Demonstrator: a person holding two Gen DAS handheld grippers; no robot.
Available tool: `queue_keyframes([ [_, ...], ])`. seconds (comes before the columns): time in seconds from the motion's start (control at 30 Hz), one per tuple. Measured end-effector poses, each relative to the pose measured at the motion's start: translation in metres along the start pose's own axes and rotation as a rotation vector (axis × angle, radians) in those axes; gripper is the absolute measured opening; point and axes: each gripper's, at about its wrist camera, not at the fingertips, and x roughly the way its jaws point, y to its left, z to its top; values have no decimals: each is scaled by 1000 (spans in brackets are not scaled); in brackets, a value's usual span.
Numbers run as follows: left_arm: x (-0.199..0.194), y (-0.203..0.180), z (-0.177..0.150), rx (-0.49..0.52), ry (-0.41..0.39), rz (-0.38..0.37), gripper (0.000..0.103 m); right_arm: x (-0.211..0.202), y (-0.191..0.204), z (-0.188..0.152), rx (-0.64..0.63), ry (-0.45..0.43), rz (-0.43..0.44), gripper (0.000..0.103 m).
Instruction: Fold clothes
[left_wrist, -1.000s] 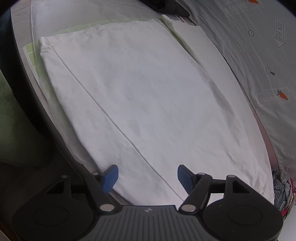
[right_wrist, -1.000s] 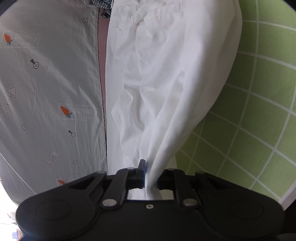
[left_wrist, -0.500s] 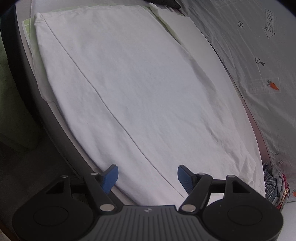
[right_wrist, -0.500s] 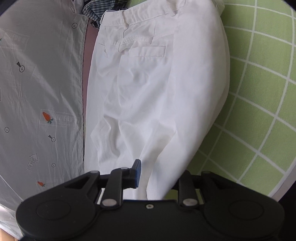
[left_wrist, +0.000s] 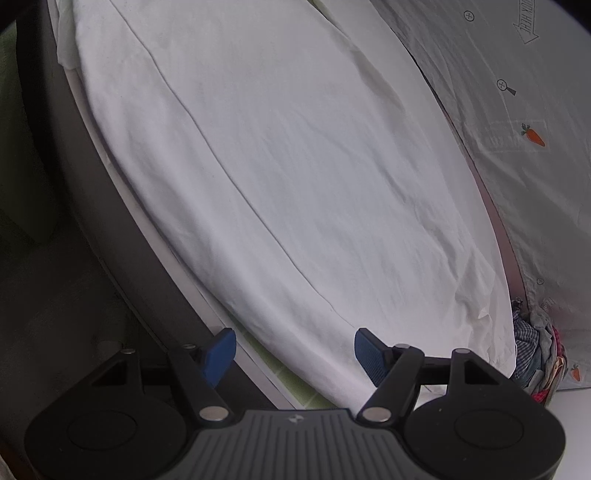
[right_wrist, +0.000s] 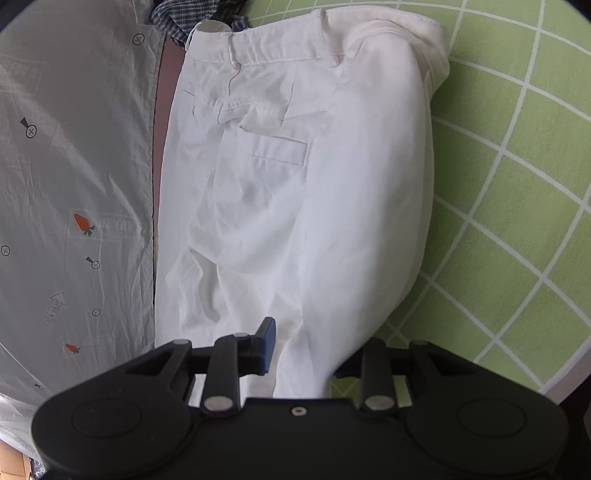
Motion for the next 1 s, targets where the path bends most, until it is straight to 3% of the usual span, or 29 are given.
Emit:
queue_keyframes([
  [0.4,13,-13,-37,-62,-8,-101,72,1,16,11,-108,91,35,33],
  [0.8,35,-19,-36,-154,-4,-178,72,-5,7,19,-101,107,44,33],
  [1.0,32,-18,-19,-176,-55,-154,71,-5,2,20,-66,77,58,33],
])
